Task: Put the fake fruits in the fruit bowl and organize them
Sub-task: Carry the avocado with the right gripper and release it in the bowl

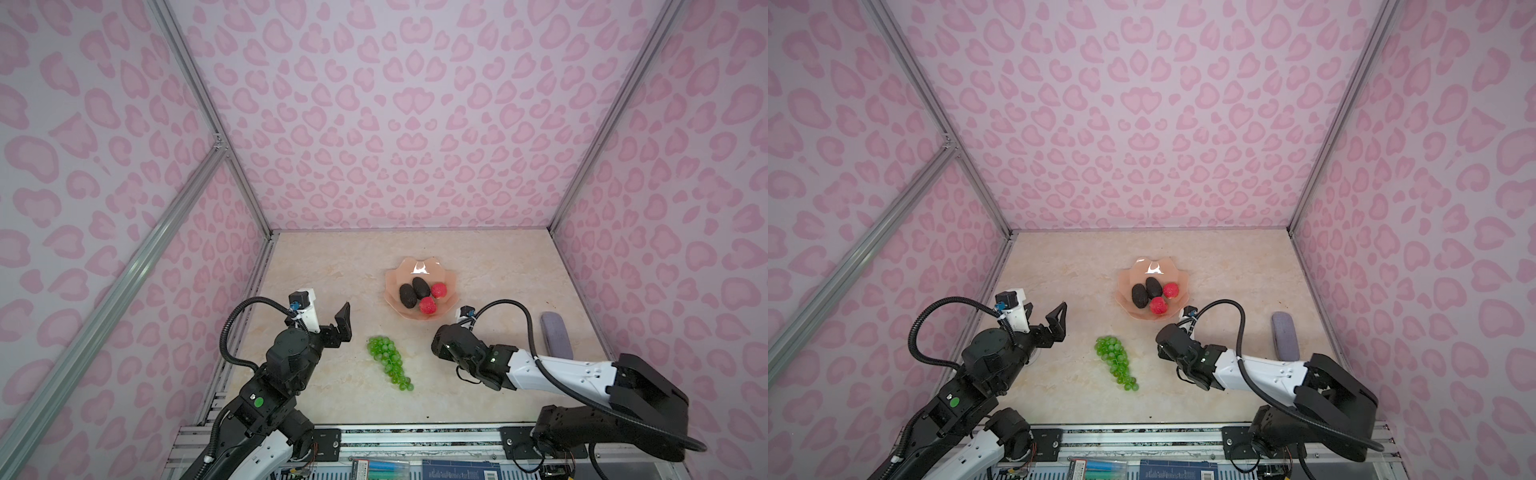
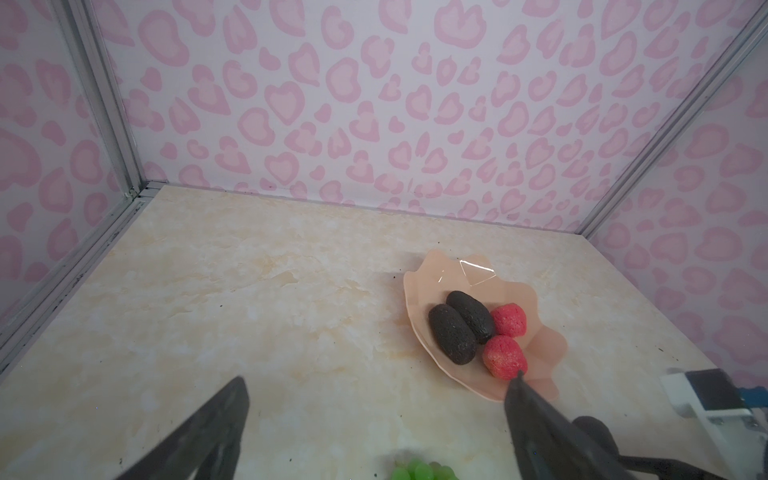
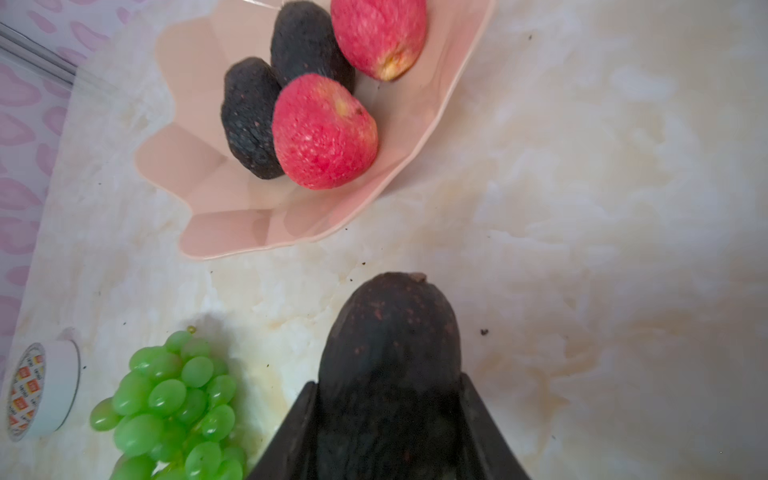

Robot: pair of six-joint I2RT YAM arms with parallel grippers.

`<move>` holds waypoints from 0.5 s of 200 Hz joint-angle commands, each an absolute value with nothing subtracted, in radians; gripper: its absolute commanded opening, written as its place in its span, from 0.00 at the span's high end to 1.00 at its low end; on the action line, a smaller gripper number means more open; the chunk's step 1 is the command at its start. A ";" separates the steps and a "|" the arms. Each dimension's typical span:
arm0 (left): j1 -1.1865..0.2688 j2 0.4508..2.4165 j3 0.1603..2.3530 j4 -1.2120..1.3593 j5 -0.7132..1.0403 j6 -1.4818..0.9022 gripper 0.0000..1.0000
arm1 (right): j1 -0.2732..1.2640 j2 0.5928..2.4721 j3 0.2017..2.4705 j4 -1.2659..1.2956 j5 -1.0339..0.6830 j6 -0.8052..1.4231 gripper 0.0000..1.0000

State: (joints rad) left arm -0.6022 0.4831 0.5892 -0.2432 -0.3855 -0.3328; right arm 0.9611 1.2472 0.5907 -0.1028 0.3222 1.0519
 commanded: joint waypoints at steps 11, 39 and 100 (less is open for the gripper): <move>-0.601 0.484 0.587 -0.238 -0.394 -0.337 0.02 | 0.974 1.066 0.623 -0.308 0.459 0.972 0.72; -0.601 0.479 0.578 -0.233 -0.401 -0.342 0.01 | 0.902 1.024 0.665 -0.243 0.500 0.842 0.72; -0.601 0.469 0.580 -0.244 -0.402 -0.344 0.00 | 0.708 1.297 0.804 -0.044 0.329 0.768 0.72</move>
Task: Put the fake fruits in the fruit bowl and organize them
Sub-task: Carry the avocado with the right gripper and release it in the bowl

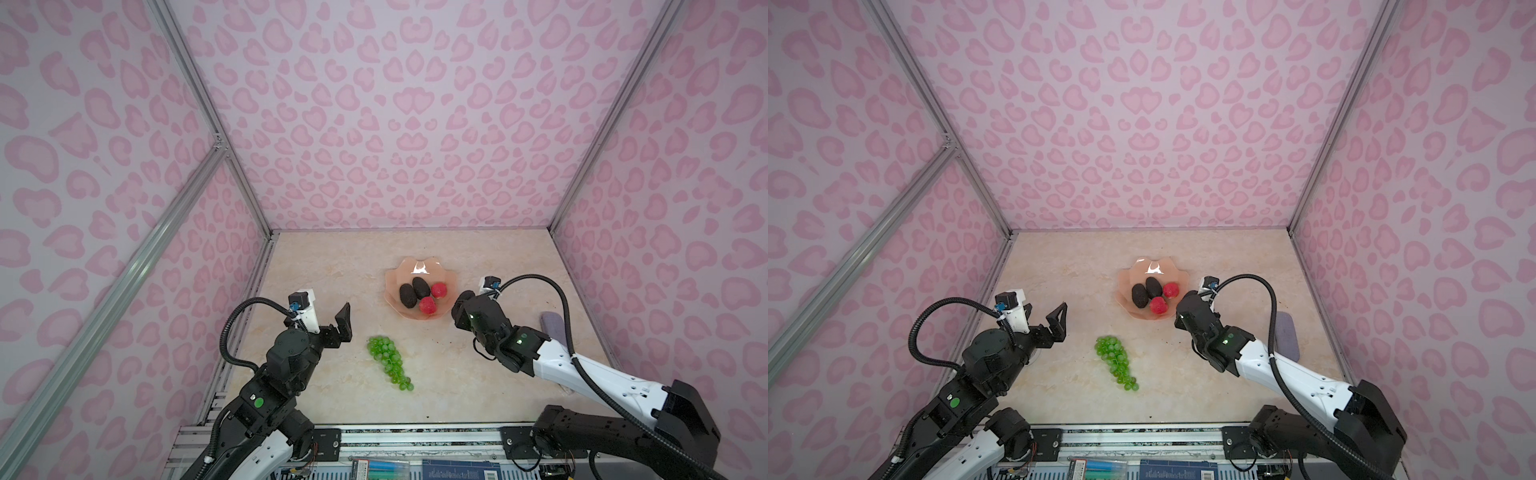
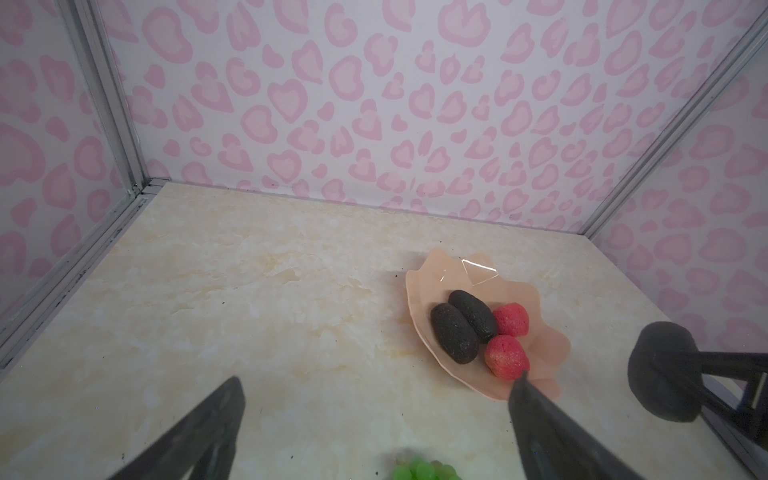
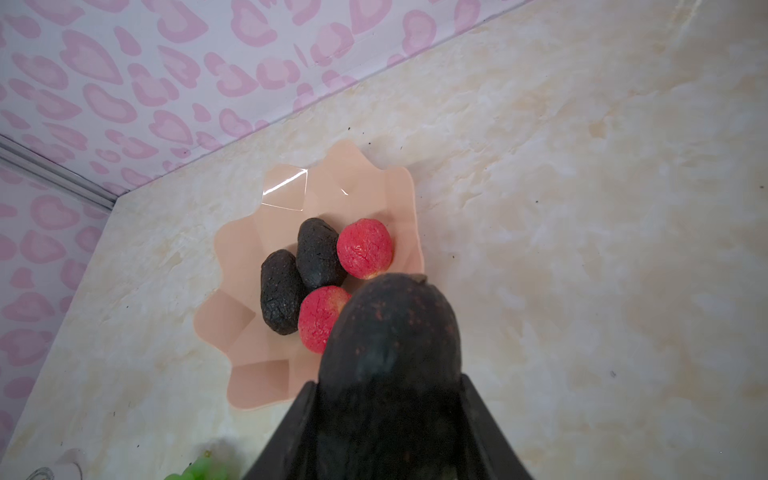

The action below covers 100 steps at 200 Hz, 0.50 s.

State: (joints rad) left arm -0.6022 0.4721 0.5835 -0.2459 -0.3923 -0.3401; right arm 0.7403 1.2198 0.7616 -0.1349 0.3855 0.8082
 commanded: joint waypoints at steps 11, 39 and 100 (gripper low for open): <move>-0.601 0.466 0.579 -0.245 -0.403 -0.345 0.02 | 0.694 1.347 0.826 -0.031 0.319 0.769 0.72; -0.601 0.463 0.580 -0.245 -0.397 -0.346 0.02 | 0.657 1.466 0.864 0.024 0.255 0.773 0.72; -0.601 0.459 0.584 -0.250 -0.399 -0.343 0.02 | 0.645 1.650 0.933 0.026 0.213 0.808 0.58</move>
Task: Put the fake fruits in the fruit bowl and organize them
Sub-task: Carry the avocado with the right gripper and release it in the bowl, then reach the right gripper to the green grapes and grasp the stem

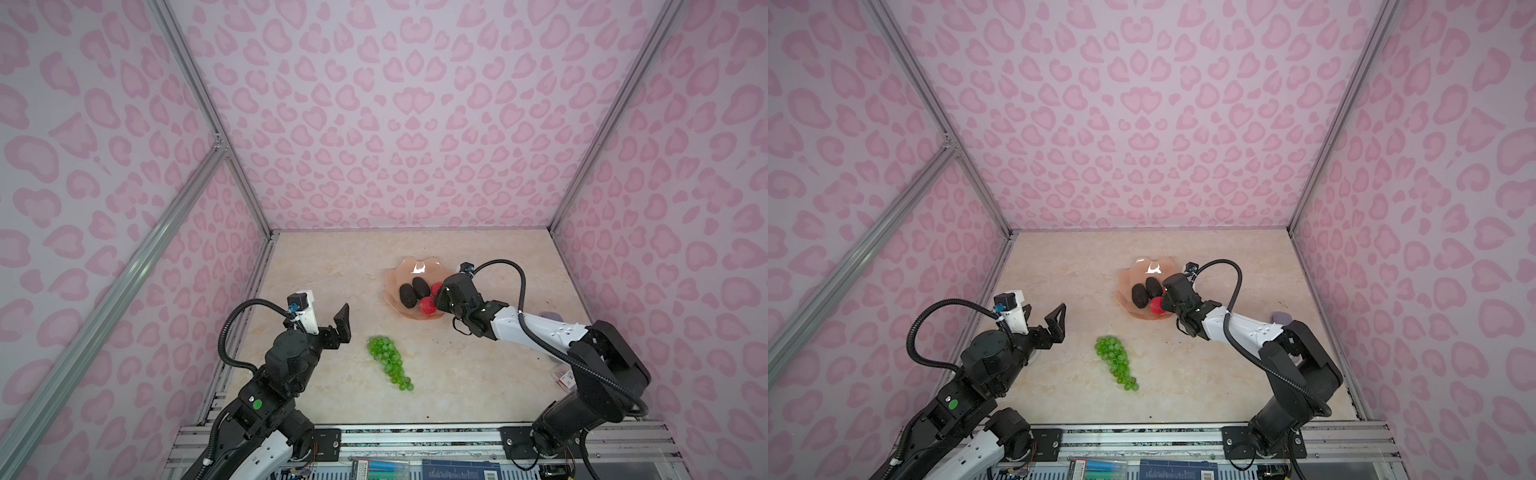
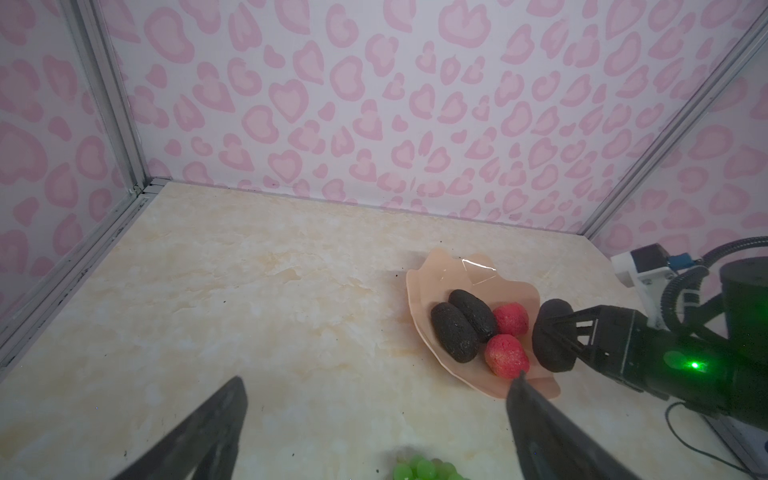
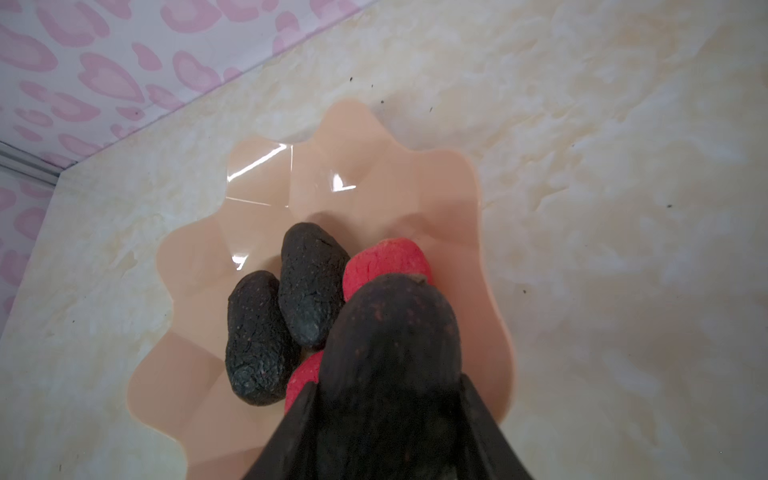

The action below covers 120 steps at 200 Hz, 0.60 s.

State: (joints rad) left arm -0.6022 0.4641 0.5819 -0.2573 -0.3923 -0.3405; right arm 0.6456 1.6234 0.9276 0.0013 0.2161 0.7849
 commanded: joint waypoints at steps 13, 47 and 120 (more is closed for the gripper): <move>-0.601 0.456 0.583 -0.249 -0.402 -0.343 0.02 | 0.641 1.658 0.937 0.027 0.206 0.808 0.45; -0.601 0.463 0.591 -0.252 -0.397 -0.341 0.02 | 0.651 1.611 0.951 0.010 0.221 0.780 0.34; -0.601 0.438 0.580 -0.258 -0.392 -0.354 0.02 | 0.955 1.397 0.806 0.133 0.217 0.463 0.19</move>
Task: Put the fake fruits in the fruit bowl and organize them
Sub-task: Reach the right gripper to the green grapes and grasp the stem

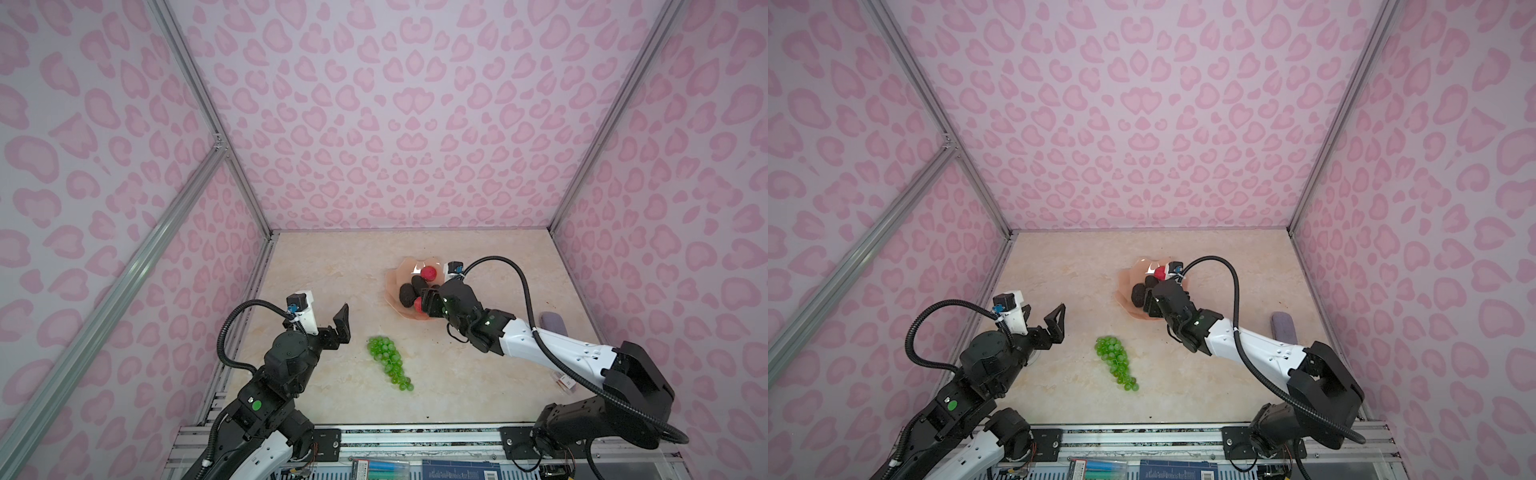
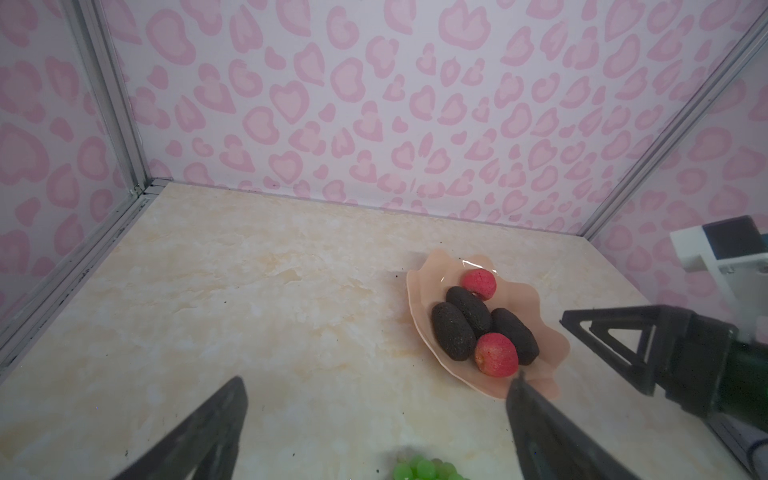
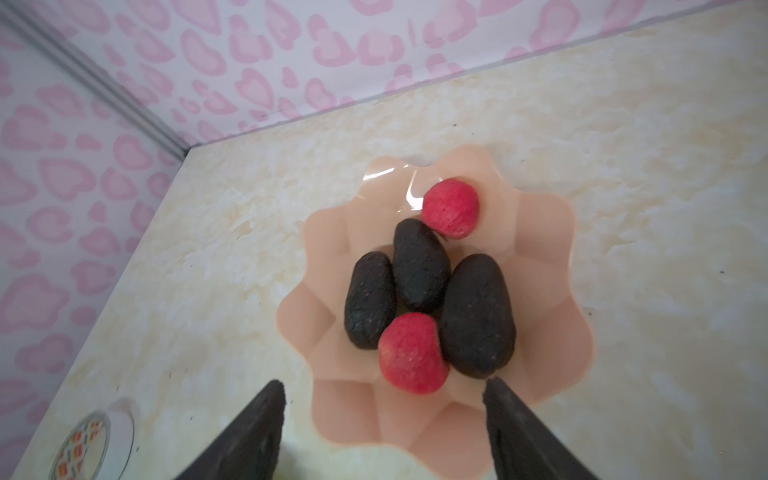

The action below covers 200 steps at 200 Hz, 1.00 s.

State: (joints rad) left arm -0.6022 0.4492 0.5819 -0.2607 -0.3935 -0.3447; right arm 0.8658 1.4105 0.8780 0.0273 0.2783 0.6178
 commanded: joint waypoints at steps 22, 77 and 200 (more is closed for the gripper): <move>-0.601 0.405 0.579 -0.251 -0.327 -0.347 0.02 | 1.021 1.457 0.767 0.215 0.097 0.472 0.17; -0.601 0.388 0.688 -0.403 -0.060 -0.318 0.02 | 1.120 1.684 0.832 0.297 0.016 0.499 0.13; -0.601 0.403 0.725 -0.490 0.012 -0.303 0.02 | 1.117 1.929 1.015 0.106 0.111 0.627 0.37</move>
